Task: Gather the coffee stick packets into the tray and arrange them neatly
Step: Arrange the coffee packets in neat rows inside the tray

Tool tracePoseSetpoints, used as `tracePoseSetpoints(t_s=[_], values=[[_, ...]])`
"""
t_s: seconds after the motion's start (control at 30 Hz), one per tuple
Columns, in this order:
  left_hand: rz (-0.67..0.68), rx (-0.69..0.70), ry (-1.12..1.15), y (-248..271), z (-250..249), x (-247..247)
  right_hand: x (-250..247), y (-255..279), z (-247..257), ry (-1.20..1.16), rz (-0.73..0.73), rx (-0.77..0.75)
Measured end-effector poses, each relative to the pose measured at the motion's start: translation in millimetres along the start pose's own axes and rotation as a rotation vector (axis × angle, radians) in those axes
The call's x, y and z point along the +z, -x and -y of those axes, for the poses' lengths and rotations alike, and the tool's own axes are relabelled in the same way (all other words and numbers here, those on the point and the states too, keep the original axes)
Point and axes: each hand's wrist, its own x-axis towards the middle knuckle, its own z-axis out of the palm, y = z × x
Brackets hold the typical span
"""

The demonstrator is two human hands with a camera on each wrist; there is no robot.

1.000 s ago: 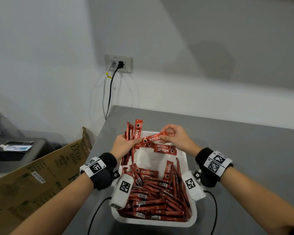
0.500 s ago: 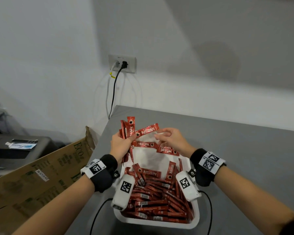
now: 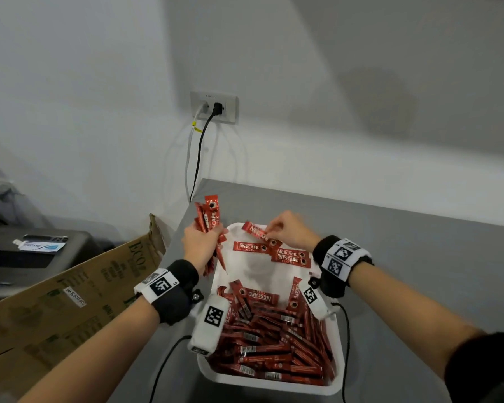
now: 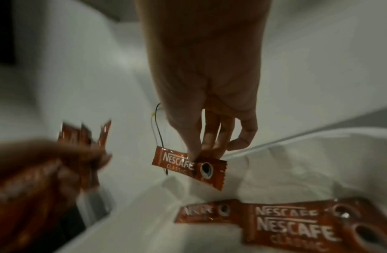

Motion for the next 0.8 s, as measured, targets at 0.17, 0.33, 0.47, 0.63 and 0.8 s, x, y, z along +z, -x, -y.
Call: tracePoseSetpoints(t_s=[0.17, 0.33, 0.47, 0.63, 0.8], values=[[0.015, 0.031, 0.001, -0.3, -1.1, -7.2, 28.3, -15.3, 4.3, 0.236, 0.166, -0.042], [0.032, 0.030, -0.013, -3.1, 4.7, -9.0, 42.2, -30.0, 11.5, 0.377, 0.163, -0.079], [0.049, 0.025, -0.017, -5.9, 5.6, -10.4, 45.9, -35.1, 10.4, 0.472, 0.148, -0.081], [0.065, 0.021, 0.004, -5.7, 5.4, -8.5, 49.0, -33.1, 5.2, 0.511, 0.102, -0.070], [0.071, 0.022, 0.015, -6.2, 5.4, -7.0, 52.3, -35.9, 4.2, 0.512, 0.086, -0.083]])
